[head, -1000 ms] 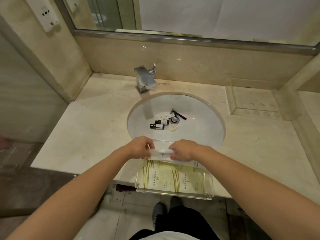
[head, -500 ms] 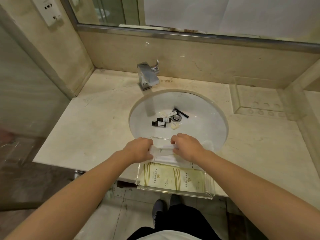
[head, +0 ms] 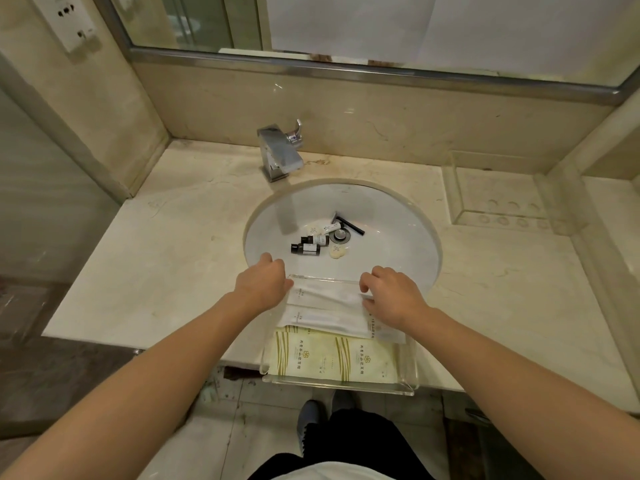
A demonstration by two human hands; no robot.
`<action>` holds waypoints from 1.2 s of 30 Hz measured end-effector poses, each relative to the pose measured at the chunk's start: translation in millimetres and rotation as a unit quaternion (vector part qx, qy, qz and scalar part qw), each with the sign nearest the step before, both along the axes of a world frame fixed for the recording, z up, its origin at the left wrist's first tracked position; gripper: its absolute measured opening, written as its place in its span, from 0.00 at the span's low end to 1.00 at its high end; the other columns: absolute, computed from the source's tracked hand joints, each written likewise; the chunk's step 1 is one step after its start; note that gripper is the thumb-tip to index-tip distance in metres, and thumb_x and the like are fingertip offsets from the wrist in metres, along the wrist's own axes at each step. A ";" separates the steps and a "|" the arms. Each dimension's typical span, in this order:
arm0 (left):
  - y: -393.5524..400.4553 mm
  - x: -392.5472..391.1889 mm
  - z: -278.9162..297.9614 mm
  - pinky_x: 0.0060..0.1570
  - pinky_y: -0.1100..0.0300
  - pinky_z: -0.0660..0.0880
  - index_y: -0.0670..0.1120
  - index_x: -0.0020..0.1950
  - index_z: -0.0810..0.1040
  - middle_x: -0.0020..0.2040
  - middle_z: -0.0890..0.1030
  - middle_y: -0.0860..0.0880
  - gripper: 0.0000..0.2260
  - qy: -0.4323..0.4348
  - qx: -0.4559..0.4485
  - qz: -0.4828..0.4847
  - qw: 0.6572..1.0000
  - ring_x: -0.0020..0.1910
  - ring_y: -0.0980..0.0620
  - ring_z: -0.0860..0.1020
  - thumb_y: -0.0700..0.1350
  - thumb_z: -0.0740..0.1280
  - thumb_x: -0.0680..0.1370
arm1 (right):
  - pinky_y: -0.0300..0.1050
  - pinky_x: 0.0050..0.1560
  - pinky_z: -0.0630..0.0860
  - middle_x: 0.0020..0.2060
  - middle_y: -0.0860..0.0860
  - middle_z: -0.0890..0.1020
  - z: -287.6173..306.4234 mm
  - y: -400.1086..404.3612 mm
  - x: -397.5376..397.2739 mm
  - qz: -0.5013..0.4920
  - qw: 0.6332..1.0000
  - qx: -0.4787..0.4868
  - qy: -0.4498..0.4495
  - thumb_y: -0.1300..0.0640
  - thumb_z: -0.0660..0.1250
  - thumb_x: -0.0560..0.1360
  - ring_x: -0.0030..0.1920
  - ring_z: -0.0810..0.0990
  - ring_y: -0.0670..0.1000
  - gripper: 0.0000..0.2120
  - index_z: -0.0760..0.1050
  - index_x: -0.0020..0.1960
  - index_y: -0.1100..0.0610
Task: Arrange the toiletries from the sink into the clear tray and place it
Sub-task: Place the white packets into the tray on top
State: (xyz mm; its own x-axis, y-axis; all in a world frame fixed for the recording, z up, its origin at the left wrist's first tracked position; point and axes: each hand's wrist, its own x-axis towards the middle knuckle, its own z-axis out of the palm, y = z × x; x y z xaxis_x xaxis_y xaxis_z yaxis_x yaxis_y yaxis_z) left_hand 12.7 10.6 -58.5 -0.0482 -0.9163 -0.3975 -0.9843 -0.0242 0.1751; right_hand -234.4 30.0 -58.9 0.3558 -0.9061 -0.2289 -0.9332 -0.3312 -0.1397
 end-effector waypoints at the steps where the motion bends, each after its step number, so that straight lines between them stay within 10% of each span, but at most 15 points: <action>1: 0.6 -1.4 -0.6 0.51 0.46 0.77 0.41 0.55 0.74 0.56 0.71 0.44 0.15 -0.002 0.000 0.000 1.000 0.47 0.41 0.78 0.52 0.61 0.79 | 0.47 0.49 0.70 0.53 0.52 0.77 -1.7 0.9 -2.9 -0.001 1.000 -0.007 0.003 0.54 0.62 0.77 0.53 0.75 0.55 0.10 0.74 0.56 0.55; 15: -4.0 -0.6 -5.0 0.47 0.51 0.77 0.46 0.60 0.63 0.56 0.71 0.45 0.27 0.032 0.052 0.036 0.998 0.47 0.44 0.77 0.58 0.72 0.71 | 0.48 0.48 0.66 0.44 0.51 0.78 -14.3 8.8 -18.2 -0.111 0.991 -0.075 0.002 0.52 0.63 0.75 0.46 0.75 0.55 0.07 0.71 0.48 0.56; 21: -13.2 0.6 -8.2 0.50 0.51 0.75 0.47 0.57 0.68 0.56 0.72 0.45 0.19 0.059 0.051 0.045 0.996 0.48 0.45 0.76 0.59 0.64 0.76 | 0.46 0.55 0.65 0.47 0.47 0.75 -5.7 15.1 -20.9 0.057 0.998 0.002 0.019 0.32 0.62 0.68 0.49 0.72 0.50 0.24 0.70 0.51 0.51; 36: -27.9 6.8 -7.8 0.48 0.56 0.72 0.46 0.53 0.70 0.53 0.74 0.46 0.18 0.089 0.093 0.023 0.991 0.47 0.48 0.74 0.58 0.68 0.73 | 0.45 0.43 0.67 0.35 0.47 0.78 -17.6 1.7 -26.3 0.069 0.994 -0.080 0.033 0.34 0.67 0.66 0.37 0.77 0.52 0.22 0.72 0.40 0.53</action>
